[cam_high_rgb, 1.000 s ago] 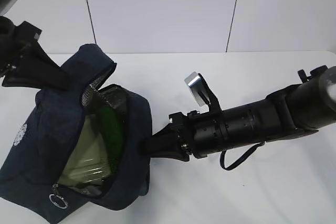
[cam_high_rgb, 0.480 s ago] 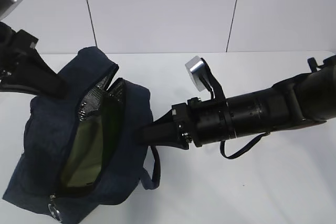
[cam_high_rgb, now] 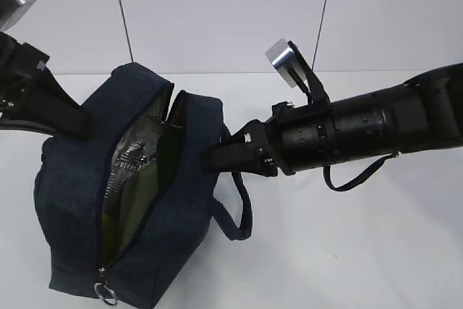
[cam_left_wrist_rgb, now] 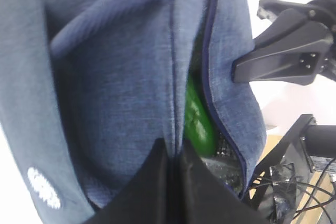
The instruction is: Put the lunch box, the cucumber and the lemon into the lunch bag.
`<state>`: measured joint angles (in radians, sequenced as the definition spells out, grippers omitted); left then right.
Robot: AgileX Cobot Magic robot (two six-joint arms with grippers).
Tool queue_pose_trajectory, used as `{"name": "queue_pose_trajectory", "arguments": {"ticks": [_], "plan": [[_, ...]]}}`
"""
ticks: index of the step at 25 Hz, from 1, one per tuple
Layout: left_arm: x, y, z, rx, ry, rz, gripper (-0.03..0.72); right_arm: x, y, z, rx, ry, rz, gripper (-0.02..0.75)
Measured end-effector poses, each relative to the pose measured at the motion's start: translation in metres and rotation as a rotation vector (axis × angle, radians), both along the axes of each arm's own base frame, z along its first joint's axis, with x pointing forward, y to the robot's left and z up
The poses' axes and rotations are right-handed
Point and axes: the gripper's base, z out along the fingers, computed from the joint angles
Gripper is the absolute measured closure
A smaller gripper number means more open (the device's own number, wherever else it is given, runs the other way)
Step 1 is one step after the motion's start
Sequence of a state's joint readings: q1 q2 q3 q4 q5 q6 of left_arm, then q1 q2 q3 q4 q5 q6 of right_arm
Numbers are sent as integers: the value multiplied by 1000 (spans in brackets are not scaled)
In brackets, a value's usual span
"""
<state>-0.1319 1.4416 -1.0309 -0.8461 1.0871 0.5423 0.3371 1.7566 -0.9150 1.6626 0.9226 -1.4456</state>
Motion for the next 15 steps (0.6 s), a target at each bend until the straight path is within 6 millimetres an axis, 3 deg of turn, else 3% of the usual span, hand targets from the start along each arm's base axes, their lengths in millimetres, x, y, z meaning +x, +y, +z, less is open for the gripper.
{"name": "queue_pose_trajectory", "arguments": {"ticks": [7,15], "plan": [[1,-6,4,-50,-45,-19,694,-6,-6,17,-81,-78,-8,730],[3,-44,-7,-27,-117,-72,694,-8,-15,33,-171,-157,-76,730]]}}
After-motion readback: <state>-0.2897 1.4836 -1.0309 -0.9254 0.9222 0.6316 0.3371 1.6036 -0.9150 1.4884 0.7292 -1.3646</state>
